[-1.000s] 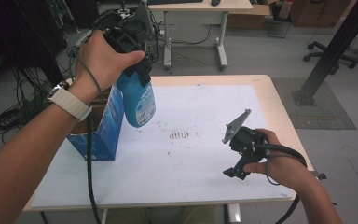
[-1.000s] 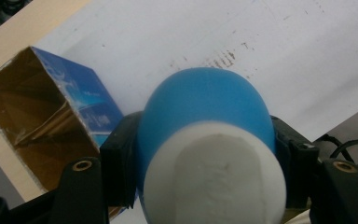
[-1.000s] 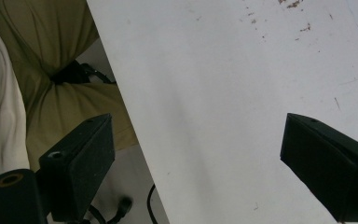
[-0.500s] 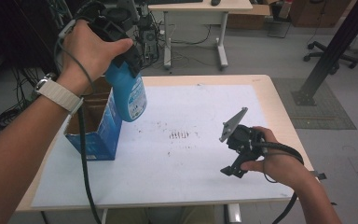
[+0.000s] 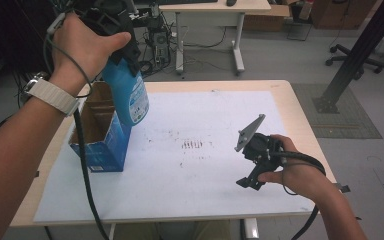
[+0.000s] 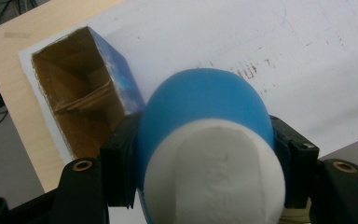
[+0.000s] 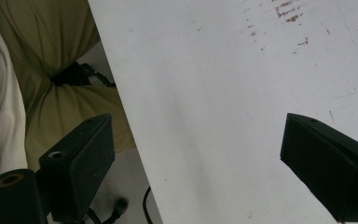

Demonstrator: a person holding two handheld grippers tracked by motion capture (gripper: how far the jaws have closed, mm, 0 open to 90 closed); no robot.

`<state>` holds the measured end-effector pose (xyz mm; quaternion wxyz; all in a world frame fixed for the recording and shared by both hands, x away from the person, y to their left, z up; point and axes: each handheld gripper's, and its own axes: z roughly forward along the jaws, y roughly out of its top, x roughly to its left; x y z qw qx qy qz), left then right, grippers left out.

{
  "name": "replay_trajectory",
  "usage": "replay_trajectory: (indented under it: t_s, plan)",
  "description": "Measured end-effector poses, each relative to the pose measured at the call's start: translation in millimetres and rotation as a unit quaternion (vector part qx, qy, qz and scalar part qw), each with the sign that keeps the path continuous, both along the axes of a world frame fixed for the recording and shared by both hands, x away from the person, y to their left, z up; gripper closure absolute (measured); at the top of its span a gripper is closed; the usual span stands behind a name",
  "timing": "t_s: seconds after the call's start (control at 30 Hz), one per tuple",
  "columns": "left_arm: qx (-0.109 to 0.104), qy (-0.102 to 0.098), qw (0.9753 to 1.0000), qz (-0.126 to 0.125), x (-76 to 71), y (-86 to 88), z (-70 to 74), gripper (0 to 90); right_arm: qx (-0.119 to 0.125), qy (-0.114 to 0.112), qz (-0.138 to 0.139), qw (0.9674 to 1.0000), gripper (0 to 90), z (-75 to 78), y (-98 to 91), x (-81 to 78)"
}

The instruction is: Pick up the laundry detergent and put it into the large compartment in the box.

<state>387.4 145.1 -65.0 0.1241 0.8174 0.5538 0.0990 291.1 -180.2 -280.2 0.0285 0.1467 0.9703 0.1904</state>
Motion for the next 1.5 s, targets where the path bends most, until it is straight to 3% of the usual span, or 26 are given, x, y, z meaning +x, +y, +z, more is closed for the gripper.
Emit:
replay_trajectory:
  t_s: [0.8,1.07,1.5]
  plan:
    - [-0.002,-0.004,0.9974,0.072,2.2,46.8,18.2,37.4,0.000,-0.002,0.007,1.0000,10.2,1.6,3.4,1.0]
    - [0.003,-0.006,0.9951,0.099,4.4,59.3,17.3,37.4,0.000,-0.001,0.007,1.0000,10.2,1.9,3.9,1.0]
    - [0.003,-0.006,0.9927,0.121,7.2,74.8,15.6,37.4,-0.001,0.000,0.009,1.0000,10.2,1.9,6.4,2.2]
